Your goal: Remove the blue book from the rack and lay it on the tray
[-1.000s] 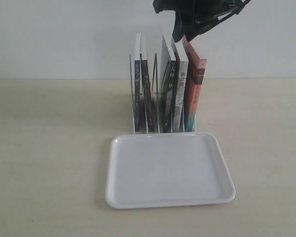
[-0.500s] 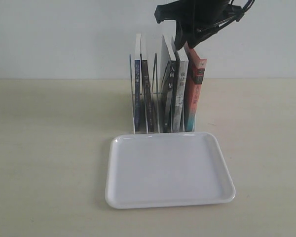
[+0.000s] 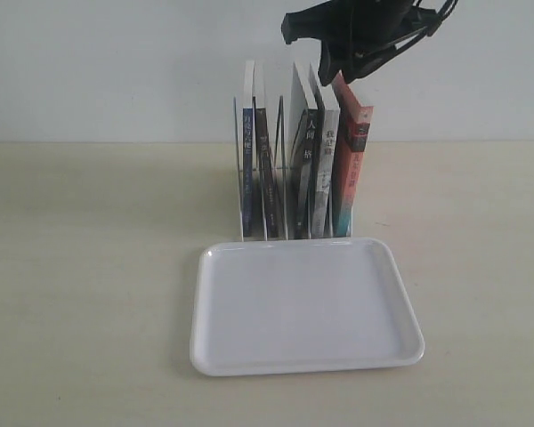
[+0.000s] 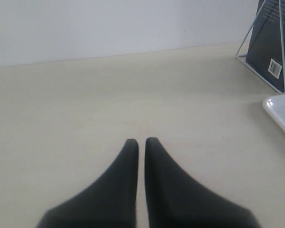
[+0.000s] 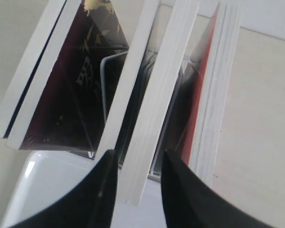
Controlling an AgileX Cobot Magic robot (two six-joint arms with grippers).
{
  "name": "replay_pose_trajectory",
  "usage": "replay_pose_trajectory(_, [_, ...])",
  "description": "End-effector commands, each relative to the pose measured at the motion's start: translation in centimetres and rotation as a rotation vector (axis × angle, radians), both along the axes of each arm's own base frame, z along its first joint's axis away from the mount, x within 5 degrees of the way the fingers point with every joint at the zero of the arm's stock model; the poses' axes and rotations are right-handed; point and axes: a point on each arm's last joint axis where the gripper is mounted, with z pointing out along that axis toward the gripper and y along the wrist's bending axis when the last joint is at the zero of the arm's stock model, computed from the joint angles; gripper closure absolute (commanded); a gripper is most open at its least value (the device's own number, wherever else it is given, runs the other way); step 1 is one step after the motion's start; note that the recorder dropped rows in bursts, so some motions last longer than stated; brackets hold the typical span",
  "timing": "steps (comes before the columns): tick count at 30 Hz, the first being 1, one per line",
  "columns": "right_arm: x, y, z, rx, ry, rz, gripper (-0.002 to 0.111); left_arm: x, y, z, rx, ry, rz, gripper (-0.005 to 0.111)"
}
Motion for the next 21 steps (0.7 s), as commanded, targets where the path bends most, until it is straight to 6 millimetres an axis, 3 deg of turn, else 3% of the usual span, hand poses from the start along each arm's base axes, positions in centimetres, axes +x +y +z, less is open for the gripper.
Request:
replay_pose_trajectory(1, [0.1, -0.2, 0.2, -0.004, -0.018, -0.012, 0.077, 0.0, 0.0, 0.2, 0.001, -0.019, 0.001, 0.102])
replay_pose_trajectory(21, [1.1, 0.3, -1.3, 0.017, -0.014, -0.021, 0.077, 0.0, 0.0, 0.2, 0.001, -0.019, 0.001, 0.102])
